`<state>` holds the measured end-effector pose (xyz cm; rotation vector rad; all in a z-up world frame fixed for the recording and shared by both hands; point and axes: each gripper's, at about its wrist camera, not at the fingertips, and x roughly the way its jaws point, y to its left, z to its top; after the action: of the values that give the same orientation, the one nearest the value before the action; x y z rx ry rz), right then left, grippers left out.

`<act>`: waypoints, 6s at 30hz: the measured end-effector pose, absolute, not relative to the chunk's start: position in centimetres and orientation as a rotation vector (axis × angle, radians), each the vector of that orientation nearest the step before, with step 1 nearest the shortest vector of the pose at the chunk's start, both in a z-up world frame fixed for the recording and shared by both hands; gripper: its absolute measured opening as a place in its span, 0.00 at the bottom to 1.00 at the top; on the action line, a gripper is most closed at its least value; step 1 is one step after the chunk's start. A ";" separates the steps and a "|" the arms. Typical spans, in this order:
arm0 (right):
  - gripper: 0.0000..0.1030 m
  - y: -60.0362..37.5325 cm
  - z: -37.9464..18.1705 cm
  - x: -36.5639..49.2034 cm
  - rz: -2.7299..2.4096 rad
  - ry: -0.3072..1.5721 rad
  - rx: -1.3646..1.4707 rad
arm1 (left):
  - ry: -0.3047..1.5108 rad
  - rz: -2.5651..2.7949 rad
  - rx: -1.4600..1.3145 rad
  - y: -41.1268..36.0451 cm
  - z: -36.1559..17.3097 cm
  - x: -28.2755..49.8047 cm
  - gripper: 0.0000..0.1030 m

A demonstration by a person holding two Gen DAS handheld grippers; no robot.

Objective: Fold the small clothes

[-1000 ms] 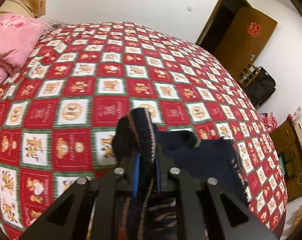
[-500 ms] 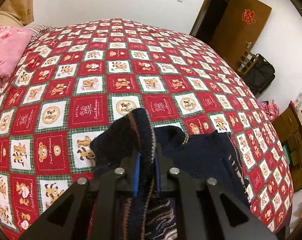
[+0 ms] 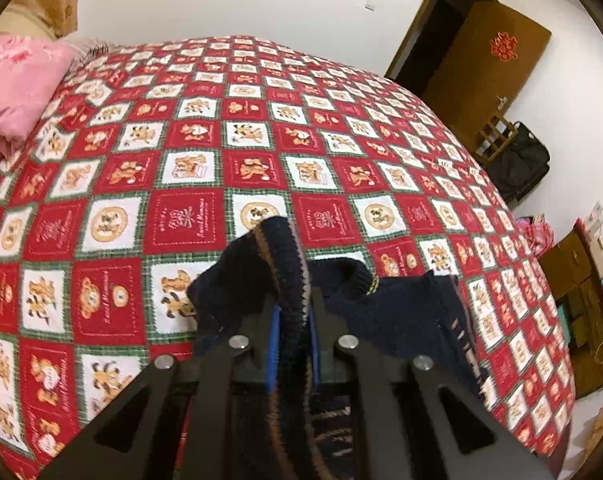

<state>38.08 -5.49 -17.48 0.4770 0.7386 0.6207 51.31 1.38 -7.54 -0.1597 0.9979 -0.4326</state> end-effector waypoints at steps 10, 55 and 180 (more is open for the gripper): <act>0.09 -12.6 -17.8 34.2 0.526 0.660 0.640 | 1.010 -0.525 -0.126 -6.3 -7.0 50.2 0.12; 0.38 -27.3 -16.5 32.5 0.197 0.601 0.735 | 0.819 -0.468 0.203 -3.2 -13.7 37.4 0.90; 0.20 -12.3 -11.2 45.6 0.697 0.868 0.442 | 0.767 -0.461 -0.078 7.7 -5.8 35.3 0.43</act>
<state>45.62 -12.26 -11.22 0.4422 0.8678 0.6971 35.29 7.70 -5.85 -0.0785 0.7673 -0.4607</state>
